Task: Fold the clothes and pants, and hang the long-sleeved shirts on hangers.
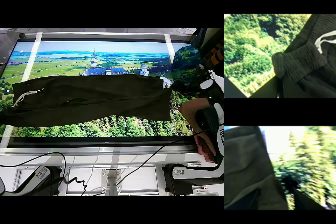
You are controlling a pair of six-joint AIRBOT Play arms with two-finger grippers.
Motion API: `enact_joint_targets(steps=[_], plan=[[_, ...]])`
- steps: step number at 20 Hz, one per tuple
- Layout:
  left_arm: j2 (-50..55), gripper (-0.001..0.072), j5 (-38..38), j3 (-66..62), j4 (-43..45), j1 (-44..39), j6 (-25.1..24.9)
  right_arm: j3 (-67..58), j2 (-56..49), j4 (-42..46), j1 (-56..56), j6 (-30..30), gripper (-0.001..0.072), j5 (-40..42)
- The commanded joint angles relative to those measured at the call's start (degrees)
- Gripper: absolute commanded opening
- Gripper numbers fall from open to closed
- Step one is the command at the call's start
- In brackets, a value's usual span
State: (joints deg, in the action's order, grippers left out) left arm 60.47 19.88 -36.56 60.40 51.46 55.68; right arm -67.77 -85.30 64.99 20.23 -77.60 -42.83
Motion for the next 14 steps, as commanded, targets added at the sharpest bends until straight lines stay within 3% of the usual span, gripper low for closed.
enact_joint_targets(steps=[1,4,6,8,9,14], plan=[[-0.11,0.0037,-1.31,0.11,0.48,-0.07,-0.02,-2.47,1.7,6.82,4.61,-3.65,0.029,-12.66],[-0.09,0.0037,-1.29,0.11,0.48,-0.07,-0.02,-1.27,3.48,8.52,8.81,4.92,0.0291,-28.83],[-0.09,0.0037,-1.29,0.11,0.46,-0.07,0.0,3.08,4.72,6.27,10.56,8.13,0.0294,-33.86],[-0.09,0.0037,-1.27,0.11,0.46,-0.07,0.0,9.07,5.62,0.22,11.17,8.31,0.0478,-33.59],[-0.09,0.0037,-1.27,0.11,0.46,-0.07,0.0,11.96,5.6,-2.97,11.02,8.39,0.0506,-33.38],[-0.09,0.0037,-1.27,0.11,0.46,-0.07,0.0,18.69,5.64,-9.27,8.76,9.4,0.0505,-28.02]])
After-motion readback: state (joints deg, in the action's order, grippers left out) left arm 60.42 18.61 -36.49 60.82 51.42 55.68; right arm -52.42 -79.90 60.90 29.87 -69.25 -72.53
